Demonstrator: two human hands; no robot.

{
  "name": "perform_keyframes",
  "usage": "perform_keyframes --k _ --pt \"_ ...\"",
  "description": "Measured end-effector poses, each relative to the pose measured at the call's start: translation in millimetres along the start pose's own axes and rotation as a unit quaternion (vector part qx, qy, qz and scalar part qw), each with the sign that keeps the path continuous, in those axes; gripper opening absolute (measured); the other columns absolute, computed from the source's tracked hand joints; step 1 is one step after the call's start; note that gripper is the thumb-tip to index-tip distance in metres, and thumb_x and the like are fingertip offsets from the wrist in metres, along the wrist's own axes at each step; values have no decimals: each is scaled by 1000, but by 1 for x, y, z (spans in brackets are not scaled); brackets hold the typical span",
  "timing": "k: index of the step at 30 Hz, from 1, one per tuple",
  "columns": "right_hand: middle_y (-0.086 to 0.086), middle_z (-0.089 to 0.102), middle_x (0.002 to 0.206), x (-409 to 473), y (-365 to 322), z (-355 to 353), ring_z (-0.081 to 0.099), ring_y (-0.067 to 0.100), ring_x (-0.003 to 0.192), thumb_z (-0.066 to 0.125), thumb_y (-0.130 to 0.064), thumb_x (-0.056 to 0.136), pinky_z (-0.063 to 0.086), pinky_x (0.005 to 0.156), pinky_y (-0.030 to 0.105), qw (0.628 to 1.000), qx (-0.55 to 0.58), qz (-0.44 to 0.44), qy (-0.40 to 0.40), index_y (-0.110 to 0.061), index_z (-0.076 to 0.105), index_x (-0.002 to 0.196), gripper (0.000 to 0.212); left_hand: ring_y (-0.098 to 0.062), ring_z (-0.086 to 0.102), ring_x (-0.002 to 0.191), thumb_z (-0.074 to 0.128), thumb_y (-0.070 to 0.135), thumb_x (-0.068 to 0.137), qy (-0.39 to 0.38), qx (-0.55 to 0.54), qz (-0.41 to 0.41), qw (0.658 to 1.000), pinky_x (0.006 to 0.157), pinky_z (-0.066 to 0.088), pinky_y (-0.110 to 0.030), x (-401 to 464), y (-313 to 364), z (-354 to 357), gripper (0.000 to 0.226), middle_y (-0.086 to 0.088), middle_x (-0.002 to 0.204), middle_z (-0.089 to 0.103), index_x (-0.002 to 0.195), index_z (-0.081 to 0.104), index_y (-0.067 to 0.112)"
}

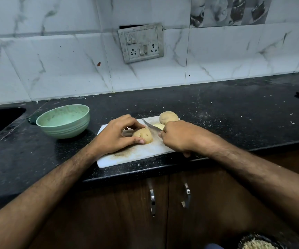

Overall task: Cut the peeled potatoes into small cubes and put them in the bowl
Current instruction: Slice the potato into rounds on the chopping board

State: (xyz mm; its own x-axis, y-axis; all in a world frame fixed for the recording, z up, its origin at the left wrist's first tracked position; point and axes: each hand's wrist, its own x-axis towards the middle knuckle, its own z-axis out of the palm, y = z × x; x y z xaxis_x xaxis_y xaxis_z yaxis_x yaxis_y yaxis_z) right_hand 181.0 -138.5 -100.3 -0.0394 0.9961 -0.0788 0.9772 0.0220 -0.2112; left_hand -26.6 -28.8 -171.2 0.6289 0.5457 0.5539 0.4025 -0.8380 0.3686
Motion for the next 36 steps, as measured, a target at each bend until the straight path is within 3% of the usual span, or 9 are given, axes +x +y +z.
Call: perform_keyframes --k 11,13,16,18,20,23,30,34,36 --pt "3 57 69 -4 -24 -1 56 16 40 39 -27 101 42 51 26 998 -64 0 -7 -14 44 75 29 -13 65 93 83 52 76 12 -1 7 1000 83 54 -30 0 -2 1 45 6 98 68 104 73 18" --pt "0 55 76 -8 -26 0 55 16 48 40 -26 100 37 52 27 997 -76 3 -9 -13 45 82 23 -13 65 92 84 50 75 16 -4 8 1000 82 54 -30 0 -3 1 45 6 97 68 104 73 17" --pt "2 53 100 -15 -29 0 49 21 75 41 -22 97 35 68 32 997 -78 -1 -9 -17 43 100 6 -12 65 90 86 46 75 19 -6 9 1000 80 54 -32 0 -3 2 43 5 95 69 104 74 16" --pt "5 54 114 -18 -31 0 43 23 87 42 -22 97 34 75 35 997 -71 -3 -9 -18 49 111 16 -12 65 89 86 46 74 19 -6 7 1000 80 54 -33 0 -3 1 44 5 95 69 104 75 16" --pt "5 54 112 -15 -32 3 43 22 88 43 -21 96 35 75 35 998 -66 -5 -10 -16 51 118 24 -12 65 89 87 46 74 20 -4 4 1000 80 54 -34 0 -3 1 45 4 94 69 104 75 15" --pt "6 58 110 -5 -34 13 47 23 85 42 -19 94 39 73 35 997 -73 -9 -14 -17 50 110 18 -11 66 90 87 46 74 16 -7 6 1000 80 55 -34 0 0 1 47 4 95 69 105 75 13" --pt "0 47 82 2 -34 15 41 16 53 40 -19 95 40 65 34 996 -84 -16 -24 -17 42 103 9 -11 66 91 80 55 75 13 2 -1 1000 80 55 -36 -2 2 -1 51 5 96 69 106 74 15" --pt "2 54 86 -13 -23 16 57 21 67 40 -24 97 44 66 35 997 -64 -24 -31 -16 46 96 9 -12 66 92 81 55 74 16 0 -6 1000 80 54 -36 -1 3 0 50 5 96 69 106 75 16" --pt "1 49 87 -28 -16 18 54 24 80 41 -27 99 42 72 37 997 -66 -31 -32 -18 43 92 12 -12 66 91 84 53 74 16 -2 -13 1000 81 54 -35 0 2 0 49 5 96 69 105 75 17"
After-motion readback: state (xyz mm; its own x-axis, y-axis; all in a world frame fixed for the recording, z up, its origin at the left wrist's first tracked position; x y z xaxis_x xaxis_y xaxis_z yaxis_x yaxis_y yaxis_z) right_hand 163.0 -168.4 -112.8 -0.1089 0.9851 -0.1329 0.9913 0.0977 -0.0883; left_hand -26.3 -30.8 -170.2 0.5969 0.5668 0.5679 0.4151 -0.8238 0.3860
